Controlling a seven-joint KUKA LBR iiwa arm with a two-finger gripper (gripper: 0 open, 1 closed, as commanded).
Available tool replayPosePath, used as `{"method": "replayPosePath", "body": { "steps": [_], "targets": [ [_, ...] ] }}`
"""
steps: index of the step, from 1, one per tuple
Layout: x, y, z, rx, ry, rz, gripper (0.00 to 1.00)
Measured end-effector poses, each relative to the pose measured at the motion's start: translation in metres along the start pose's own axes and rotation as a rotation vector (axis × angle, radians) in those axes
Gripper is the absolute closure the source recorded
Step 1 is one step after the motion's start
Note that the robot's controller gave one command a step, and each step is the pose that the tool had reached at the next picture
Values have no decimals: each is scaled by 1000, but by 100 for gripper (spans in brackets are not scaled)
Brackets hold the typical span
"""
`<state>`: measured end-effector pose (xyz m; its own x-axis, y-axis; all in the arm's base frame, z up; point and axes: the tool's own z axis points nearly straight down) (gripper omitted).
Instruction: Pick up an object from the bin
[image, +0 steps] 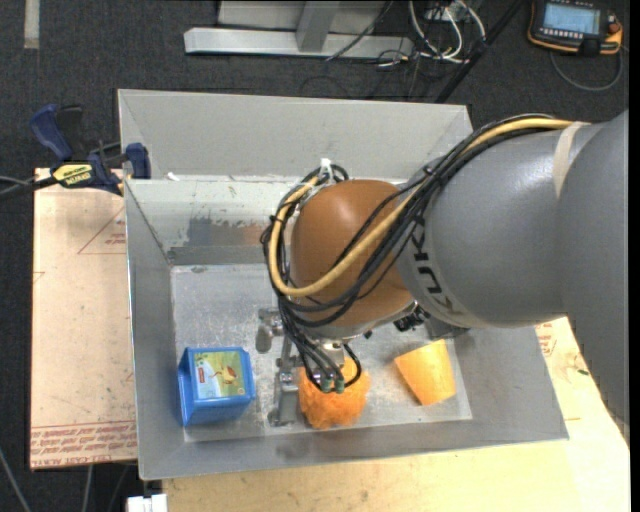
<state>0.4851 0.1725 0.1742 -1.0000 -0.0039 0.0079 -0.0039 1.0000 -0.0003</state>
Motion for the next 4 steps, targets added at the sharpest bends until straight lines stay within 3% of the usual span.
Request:
{"method": "replayPosePath", "body": {
  "steps": [1,2,3,4],
  "targets": [
    [-2,-1,-4,-2,-7,3,0],
    [-13,-25,11,-5,-9,85,0],
    [-6,-61,52,-1,-8,174,0],
    [-8,-94,77,-5,-7,113,0]
  ]
}}
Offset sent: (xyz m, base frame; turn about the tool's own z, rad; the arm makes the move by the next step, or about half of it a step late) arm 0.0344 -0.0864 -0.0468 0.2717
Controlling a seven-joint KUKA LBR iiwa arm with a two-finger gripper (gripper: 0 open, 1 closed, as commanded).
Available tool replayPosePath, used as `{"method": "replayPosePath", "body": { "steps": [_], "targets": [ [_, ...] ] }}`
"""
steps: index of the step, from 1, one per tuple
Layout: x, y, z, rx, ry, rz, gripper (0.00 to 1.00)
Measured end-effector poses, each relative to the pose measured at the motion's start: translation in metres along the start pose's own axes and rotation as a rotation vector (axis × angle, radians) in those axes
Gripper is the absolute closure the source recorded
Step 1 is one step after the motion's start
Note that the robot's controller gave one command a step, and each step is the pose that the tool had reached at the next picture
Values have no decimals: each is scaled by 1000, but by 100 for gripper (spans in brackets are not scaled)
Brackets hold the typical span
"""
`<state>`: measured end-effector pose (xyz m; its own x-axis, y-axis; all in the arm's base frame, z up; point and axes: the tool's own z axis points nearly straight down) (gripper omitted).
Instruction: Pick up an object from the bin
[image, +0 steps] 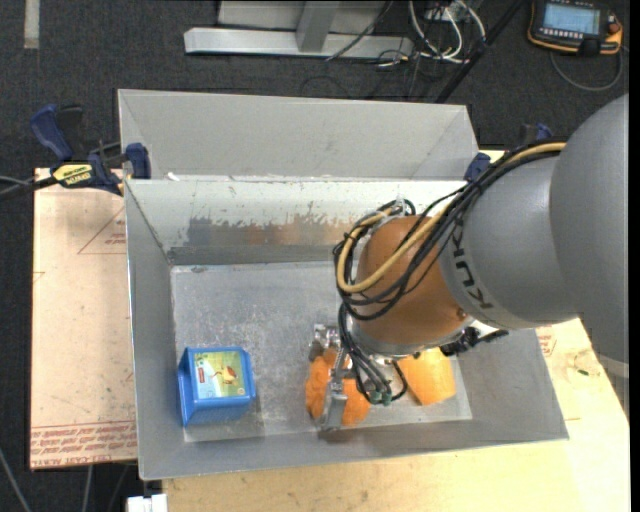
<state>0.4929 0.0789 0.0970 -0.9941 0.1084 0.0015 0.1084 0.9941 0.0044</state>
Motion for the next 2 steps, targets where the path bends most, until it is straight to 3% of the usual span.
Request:
{"method": "replayPosePath", "body": {
  "steps": [2],
  "targets": [
    [-2,-41,24,-1,0,207,0]
  ]
}}
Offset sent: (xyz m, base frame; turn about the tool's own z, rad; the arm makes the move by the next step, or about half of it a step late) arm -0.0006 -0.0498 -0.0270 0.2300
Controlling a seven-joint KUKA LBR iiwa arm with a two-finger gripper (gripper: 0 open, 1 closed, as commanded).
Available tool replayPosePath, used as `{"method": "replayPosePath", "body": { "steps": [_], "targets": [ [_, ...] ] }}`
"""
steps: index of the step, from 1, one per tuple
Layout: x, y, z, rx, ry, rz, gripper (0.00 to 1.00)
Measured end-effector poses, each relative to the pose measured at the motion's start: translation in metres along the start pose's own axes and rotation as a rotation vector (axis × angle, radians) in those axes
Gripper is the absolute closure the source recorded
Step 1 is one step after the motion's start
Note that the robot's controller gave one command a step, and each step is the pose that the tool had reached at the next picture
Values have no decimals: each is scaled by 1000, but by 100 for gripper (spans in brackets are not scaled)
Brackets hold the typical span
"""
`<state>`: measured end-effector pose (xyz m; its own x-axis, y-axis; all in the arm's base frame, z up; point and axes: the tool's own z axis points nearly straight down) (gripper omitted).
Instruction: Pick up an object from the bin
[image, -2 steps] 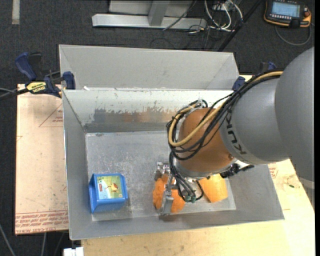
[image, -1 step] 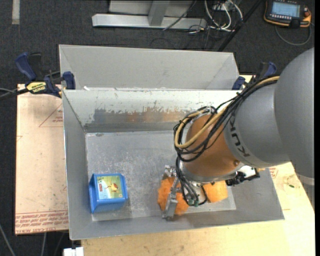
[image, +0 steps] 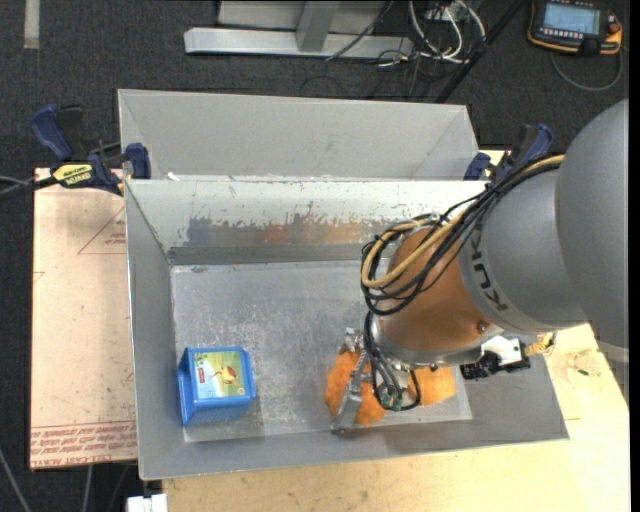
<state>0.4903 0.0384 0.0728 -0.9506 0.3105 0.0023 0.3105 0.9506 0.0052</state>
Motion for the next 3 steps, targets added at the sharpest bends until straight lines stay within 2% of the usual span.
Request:
{"method": "replayPosePath", "body": {
  "steps": [1,2,3],
  "targets": [
    [-18,-17,1,1,-4,-15,100],
    [-18,-17,1,1,-4,-15,100],
    [-20,-23,-34,2,2,-11,100]
  ]
}}
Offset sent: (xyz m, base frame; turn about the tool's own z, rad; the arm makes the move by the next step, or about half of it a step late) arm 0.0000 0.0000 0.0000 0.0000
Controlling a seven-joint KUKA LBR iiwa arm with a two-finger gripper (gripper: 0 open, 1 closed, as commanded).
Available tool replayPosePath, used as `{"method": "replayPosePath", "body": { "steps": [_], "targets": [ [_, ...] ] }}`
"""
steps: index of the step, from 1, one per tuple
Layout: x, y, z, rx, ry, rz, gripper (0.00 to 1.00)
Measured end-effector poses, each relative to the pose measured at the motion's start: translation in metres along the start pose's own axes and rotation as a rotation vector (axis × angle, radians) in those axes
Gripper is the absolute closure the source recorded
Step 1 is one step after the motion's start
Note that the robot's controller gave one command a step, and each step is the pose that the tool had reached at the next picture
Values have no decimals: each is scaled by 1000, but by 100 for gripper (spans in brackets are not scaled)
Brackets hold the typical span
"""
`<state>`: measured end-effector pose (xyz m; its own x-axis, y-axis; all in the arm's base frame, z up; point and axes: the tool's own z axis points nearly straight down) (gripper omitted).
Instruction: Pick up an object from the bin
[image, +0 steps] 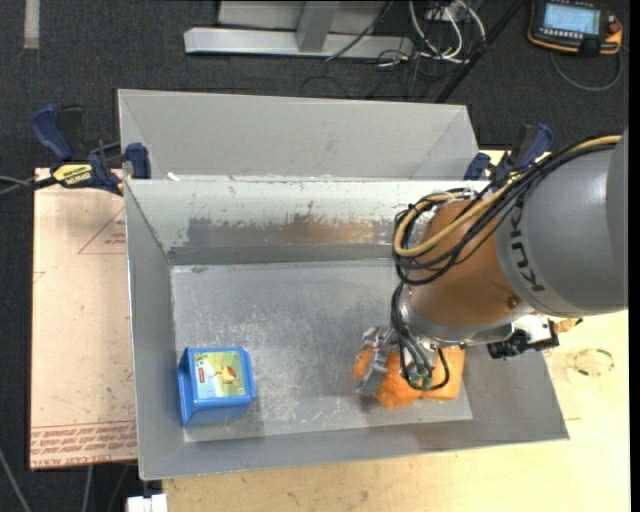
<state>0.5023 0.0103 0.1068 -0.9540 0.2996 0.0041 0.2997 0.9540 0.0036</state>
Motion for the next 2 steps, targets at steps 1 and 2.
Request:
{"method": "replayPosePath", "body": {
  "steps": [1,2],
  "targets": [
    [4,2,-59,0,0,36,100],
    [2,-10,-99,-1,-2,-18,100]
  ]
}}
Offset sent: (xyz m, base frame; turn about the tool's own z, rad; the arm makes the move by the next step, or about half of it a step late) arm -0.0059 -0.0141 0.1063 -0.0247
